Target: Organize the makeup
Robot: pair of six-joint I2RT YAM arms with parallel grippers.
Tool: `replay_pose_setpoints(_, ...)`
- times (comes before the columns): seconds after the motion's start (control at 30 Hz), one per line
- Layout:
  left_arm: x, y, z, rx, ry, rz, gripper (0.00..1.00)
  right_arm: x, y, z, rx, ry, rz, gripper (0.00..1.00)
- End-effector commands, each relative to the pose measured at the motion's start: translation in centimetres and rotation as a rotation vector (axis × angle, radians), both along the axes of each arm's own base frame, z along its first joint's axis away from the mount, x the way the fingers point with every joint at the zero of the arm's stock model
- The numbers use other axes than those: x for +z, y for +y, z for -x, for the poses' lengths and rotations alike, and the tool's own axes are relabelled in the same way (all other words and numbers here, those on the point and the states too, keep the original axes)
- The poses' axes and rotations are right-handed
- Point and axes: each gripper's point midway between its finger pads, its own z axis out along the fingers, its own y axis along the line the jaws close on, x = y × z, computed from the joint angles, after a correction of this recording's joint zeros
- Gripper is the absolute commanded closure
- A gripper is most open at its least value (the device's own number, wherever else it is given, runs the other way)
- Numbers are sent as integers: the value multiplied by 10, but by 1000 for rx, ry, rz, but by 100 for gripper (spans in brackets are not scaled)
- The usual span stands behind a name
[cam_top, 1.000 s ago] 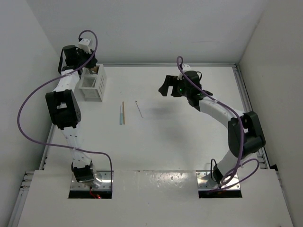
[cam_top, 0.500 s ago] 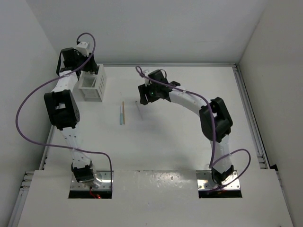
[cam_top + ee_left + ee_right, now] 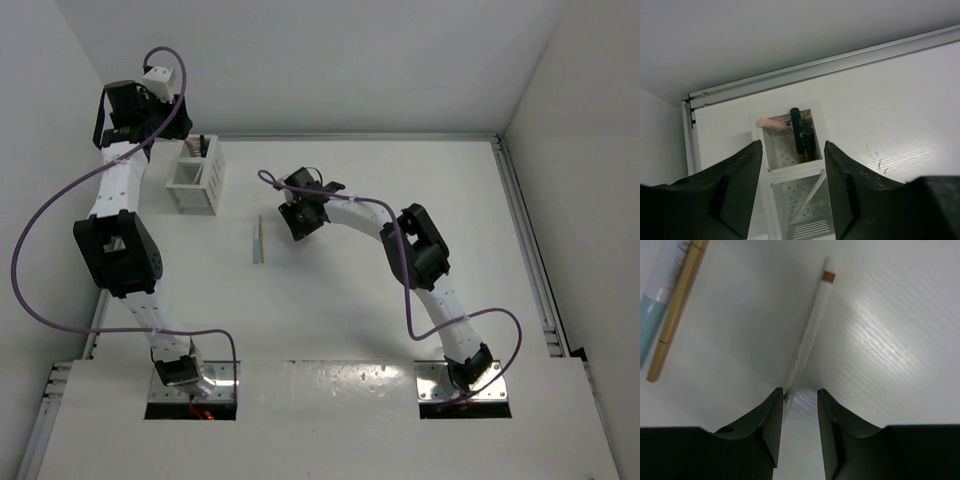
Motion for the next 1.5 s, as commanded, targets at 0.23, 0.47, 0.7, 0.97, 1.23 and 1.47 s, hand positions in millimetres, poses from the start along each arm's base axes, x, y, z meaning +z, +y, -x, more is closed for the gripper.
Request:
replay_pose_setpoints(0.23,18,-19,30,-89,49,43,44,-35,-32,25,-5,86,209,100)
replay_pose_setpoints(0.47,19,-68,49,-276,80,35,44,-20,-42,17,-33,62,192,100)
replay_pose_setpoints(0.7,36,-148,87,-621,91,249,36,128,-14,-18,-88,-265,-212,100)
replay_pose_setpoints(0.97,29,-200,99,-690,186,395,32,215,15,-7,-56,-409,-496,100)
replay_pose_setpoints(1.23,27,-229,111,-753,214,429,30,236,44,-7,-28,-408,-616,100)
replay_pose_setpoints(1.47,26,-238,116,-767,243,488,30,239,47,-7,-31,-407,-628,100)
